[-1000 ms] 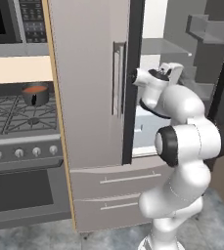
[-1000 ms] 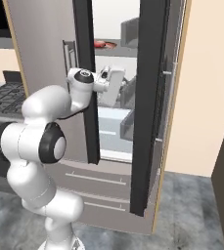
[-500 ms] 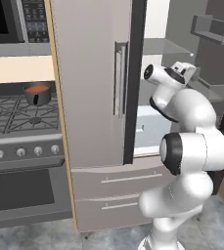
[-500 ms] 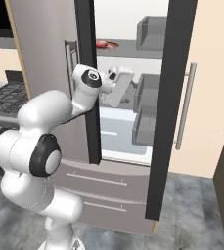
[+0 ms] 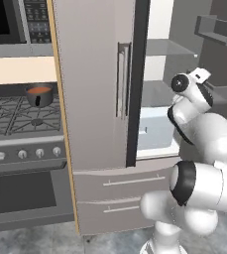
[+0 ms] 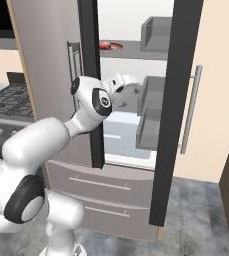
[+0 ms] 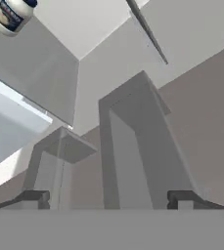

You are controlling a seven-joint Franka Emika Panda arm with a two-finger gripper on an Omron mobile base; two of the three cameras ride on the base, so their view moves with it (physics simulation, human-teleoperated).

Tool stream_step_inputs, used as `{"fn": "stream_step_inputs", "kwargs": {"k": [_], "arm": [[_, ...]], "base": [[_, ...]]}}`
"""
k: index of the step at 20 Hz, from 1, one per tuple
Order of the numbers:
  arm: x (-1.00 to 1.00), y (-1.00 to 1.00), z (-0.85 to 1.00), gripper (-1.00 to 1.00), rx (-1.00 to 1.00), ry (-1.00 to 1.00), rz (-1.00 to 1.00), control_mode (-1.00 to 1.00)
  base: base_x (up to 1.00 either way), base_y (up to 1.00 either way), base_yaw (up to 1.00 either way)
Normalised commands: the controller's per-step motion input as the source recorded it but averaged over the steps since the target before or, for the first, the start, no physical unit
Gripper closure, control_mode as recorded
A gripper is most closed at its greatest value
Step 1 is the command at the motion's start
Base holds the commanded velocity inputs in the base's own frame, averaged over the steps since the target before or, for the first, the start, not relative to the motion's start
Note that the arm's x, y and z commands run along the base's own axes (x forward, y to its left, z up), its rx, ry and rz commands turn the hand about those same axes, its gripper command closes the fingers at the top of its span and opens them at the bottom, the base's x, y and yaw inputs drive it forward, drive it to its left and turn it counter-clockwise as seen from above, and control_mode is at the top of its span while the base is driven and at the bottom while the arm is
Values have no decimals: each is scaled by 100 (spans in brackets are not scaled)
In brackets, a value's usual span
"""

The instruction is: Retrieve the steak from the fridge and place it on the saucepan with marinade on the stove.

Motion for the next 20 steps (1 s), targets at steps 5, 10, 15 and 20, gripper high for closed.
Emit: {"fn": "stream_step_inputs", "kwargs": {"k": [5, 10, 15, 20], "arm": [[-64, 90, -2, -100, 6, -32, 4, -100], [-47, 100, 0, -100, 8, -33, 0, -100], [-39, 100, -1, -100, 19, -36, 0, -100], [-26, 95, 0, -100, 31, -16, 0, -100]], "base": [[0, 0, 0], [0, 0, 0], [0, 0, 0], [0, 0, 0]]}}
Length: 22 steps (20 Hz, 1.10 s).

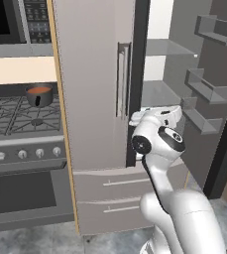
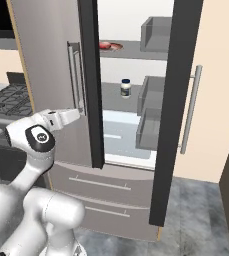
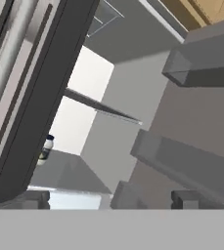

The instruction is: Retrieve the steak from the fridge and place it on the saucepan with marinade on the stove.

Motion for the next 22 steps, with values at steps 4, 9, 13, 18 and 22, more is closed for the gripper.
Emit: {"fn": "stream_step_inputs", "kwargs": {"k": [4, 9, 13, 18, 22], "arm": [[-18, 74, 0, -100, 32, -3, 1, -100], [-7, 45, 7, -100, 27, 0, 7, -100], [1, 11, 21, -100, 8, 1, 15, -100], [37, 0, 8, -100, 0, 11, 18, -100], [80, 0, 0, -100, 0, 10, 14, -100]], "base": [[0, 0, 0], [0, 0, 0], [0, 0, 0], [0, 0, 0], [0, 0, 0]]}}
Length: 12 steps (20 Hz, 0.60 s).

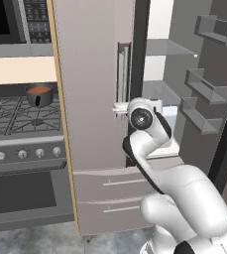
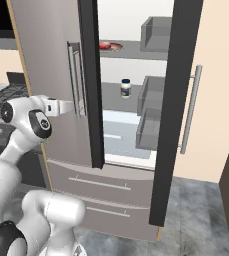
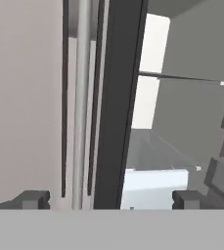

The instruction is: Retrieve the steak from the fridge and place it on the saucepan with marinade on the stove.

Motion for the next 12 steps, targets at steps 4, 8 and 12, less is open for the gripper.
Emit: {"fn": "stream_step_inputs", "kwargs": {"k": [4, 8, 12], "arm": [[99, 0, -8, -100, 0, 1, 6, -100], [97, 3, -8, -100, 0, 0, 1, -100], [92, 2, -5, -100, 0, 0, 0, -100]], "base": [[0, 0, 0], [0, 0, 0], [0, 0, 0]]}}
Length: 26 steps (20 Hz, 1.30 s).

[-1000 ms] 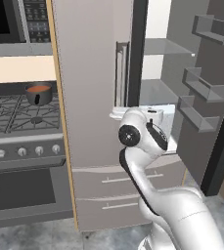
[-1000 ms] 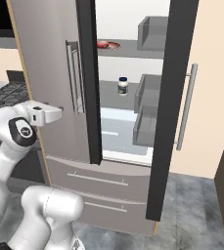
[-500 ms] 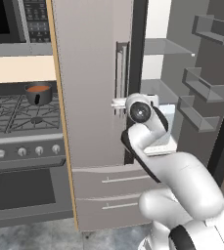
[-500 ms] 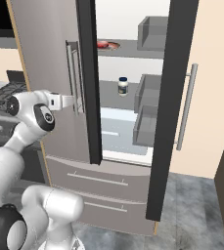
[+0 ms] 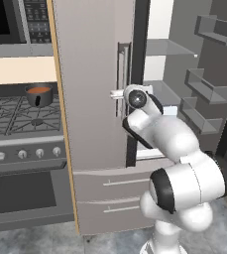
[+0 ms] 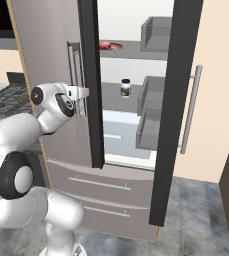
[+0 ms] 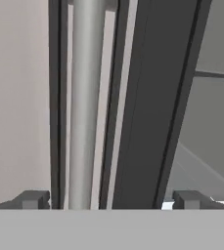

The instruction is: Retrieve the steak from the fridge and place it on the saucepan with marinade on the stove.

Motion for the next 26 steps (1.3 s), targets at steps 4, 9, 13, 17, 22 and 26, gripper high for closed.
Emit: {"fn": "stream_step_inputs", "kwargs": {"k": [4, 9, 13, 17, 22, 26], "arm": [[86, 3, -9, -100, 0, 0, 0, -100], [78, 12, -5, -100, 0, 0, 0, -100], [87, 18, -12, -100, 0, 1, 0, -100], [89, 19, -12, -100, 0, 3, 0, -100], [77, 24, -2, 100, 0, 5, -1, -100], [34, 30, 2, 100, 0, 17, -9, -100]], "base": [[0, 0, 0], [0, 0, 0], [0, 0, 0], [0, 0, 0], [0, 0, 0], [0, 0, 0]]}}
